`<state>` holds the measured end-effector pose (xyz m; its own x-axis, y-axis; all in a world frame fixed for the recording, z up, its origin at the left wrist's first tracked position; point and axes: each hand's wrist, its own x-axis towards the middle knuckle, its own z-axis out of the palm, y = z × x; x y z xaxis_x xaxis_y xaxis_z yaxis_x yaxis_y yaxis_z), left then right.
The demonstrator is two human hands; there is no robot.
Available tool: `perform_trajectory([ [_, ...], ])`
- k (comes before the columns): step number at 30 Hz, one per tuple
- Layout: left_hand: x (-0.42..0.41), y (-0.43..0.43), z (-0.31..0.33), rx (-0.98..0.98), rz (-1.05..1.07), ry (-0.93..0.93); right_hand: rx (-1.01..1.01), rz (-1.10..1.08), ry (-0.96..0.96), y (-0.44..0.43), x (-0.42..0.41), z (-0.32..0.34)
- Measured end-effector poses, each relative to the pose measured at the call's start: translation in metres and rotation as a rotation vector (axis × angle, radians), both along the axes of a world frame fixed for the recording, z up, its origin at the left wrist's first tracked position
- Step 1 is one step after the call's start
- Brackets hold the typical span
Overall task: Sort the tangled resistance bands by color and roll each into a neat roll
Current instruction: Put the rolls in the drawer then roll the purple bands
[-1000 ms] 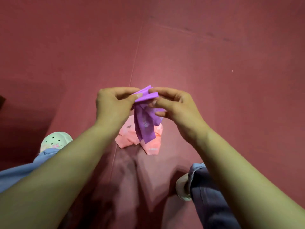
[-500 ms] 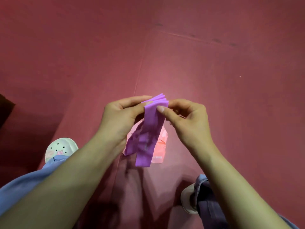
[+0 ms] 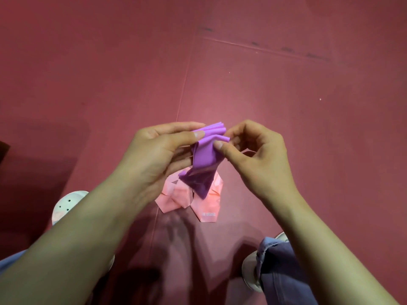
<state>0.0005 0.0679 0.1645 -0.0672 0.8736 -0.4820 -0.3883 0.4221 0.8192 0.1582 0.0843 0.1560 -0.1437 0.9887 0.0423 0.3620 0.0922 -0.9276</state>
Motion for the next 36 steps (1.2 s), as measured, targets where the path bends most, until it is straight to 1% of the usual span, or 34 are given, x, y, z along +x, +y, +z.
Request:
perform_trajectory([
  [3, 0.003, 0.000, -0.004, -0.068, -0.034, 0.008, -0.005, -0.003, -0.038, -0.002, 0.003, -0.003],
  [7, 0.006, 0.001, -0.006, -0.074, -0.057, 0.024, -0.005, -0.021, -0.060, -0.002, 0.008, -0.007],
  [10, 0.009, 0.001, -0.007, -0.077, -0.065, 0.075, 0.031, -0.030, -0.123, -0.002, 0.011, -0.009],
  [12, 0.012, 0.001, -0.009, -0.080, -0.059, 0.109, 0.034, -0.048, -0.132, -0.003, 0.012, -0.011],
  [16, 0.015, -0.001, -0.012, -0.062, -0.046, 0.144, -0.016, -0.071, -0.084, -0.004, 0.013, -0.015],
  [24, 0.014, -0.001, -0.013, -0.031, -0.018, 0.081, -0.094, -0.095, 0.006, 0.000, 0.013, -0.016],
  [29, 0.014, -0.003, -0.016, 0.020, -0.024, 0.079, -0.156, -0.094, 0.052, -0.001, 0.012, -0.015],
  [36, 0.016, -0.002, -0.018, 0.064, -0.011, 0.057, -0.206, -0.080, 0.187, 0.000, 0.016, -0.013],
])
